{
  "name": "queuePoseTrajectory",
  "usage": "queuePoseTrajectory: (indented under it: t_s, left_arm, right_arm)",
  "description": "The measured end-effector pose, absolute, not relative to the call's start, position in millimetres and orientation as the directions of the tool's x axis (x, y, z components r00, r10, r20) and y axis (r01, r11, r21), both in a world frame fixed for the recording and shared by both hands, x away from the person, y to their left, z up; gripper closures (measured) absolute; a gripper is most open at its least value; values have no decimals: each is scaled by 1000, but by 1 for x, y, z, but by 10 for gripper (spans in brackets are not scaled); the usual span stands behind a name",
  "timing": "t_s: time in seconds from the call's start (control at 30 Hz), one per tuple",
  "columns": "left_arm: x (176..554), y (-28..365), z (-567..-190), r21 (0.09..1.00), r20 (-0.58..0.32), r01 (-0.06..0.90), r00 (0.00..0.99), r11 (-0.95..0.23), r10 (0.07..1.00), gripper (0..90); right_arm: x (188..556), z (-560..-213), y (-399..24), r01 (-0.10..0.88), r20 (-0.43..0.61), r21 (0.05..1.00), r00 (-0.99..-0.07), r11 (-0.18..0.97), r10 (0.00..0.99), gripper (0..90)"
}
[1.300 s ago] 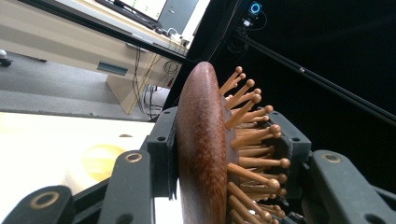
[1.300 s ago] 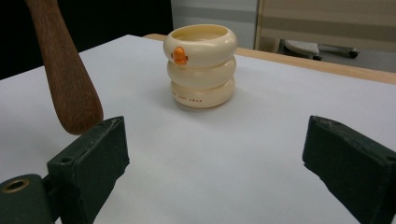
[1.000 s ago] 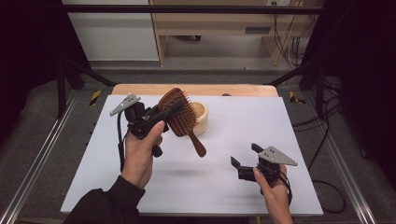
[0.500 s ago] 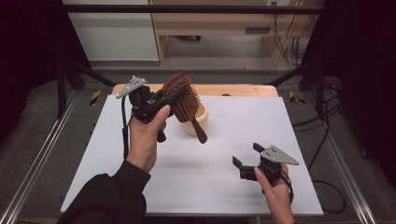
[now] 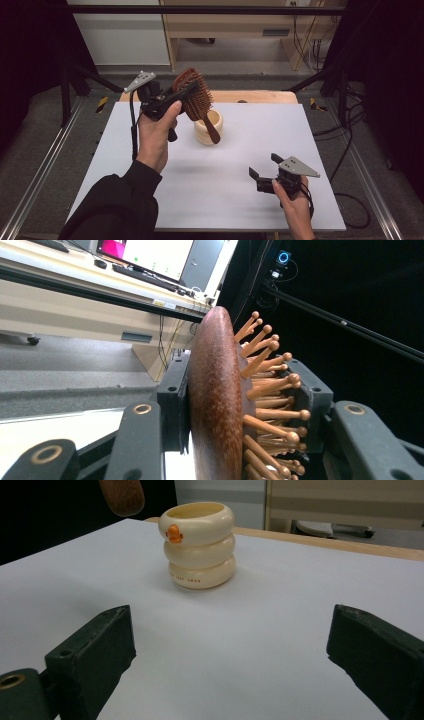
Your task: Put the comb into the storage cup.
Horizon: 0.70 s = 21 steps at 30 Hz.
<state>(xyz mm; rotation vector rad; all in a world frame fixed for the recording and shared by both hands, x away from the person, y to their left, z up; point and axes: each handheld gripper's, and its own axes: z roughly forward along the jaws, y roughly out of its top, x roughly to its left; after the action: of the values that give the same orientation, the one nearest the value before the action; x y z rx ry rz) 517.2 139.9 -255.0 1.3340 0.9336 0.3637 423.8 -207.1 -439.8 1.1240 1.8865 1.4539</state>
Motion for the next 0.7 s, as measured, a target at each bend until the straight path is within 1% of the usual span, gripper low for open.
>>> queuePoseTrajectory:
  t_s: [0.17,0.7]
  left_arm:
    - [520,132,-257,942,-326,278,609,191,723,518]
    - [527,127,-255,944,-318,272,600,186,734,517]
  right_arm:
    - [425,-442,-208,318,107,945,-533,82,839,56]
    - [425,-442,-209,319,109,944,-535,81,837,53]
